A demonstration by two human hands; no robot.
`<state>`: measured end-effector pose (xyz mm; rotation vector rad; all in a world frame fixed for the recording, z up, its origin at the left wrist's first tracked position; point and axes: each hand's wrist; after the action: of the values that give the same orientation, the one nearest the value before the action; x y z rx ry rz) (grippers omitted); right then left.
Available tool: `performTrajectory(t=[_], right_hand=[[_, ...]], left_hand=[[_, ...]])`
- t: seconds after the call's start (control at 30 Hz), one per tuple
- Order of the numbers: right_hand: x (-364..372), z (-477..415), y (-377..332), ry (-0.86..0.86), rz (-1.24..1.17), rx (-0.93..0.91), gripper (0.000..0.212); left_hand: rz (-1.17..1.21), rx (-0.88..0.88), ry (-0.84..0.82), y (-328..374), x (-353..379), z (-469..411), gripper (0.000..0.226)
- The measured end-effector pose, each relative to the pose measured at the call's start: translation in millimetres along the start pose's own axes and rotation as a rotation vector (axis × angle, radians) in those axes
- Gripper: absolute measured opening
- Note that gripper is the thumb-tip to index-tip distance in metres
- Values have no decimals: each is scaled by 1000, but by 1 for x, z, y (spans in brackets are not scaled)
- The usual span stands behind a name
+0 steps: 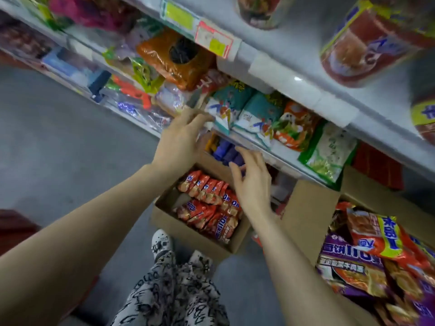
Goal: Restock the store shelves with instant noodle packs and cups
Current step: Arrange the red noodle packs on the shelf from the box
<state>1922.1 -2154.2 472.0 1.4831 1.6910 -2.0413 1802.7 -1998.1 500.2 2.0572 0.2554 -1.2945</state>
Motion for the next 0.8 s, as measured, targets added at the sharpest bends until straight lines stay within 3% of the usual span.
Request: performTrajectory(t=[0.37,0.8], right_hand=[[132,91,141,-165,9,353,41],[253,157,303,-262,91,617,43]], left_hand=[[10,-218,-306,-98,178,125,31],[35,-240,-631,-146,348,224,41]])
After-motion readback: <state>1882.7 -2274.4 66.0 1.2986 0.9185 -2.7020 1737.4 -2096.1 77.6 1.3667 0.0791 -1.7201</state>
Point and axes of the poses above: each hand's wrist, its own z-axis away from the middle knuckle, its own x-axis out of the palm, y = z × x, and after that the axes turned 7 degrees about -z, right-handed
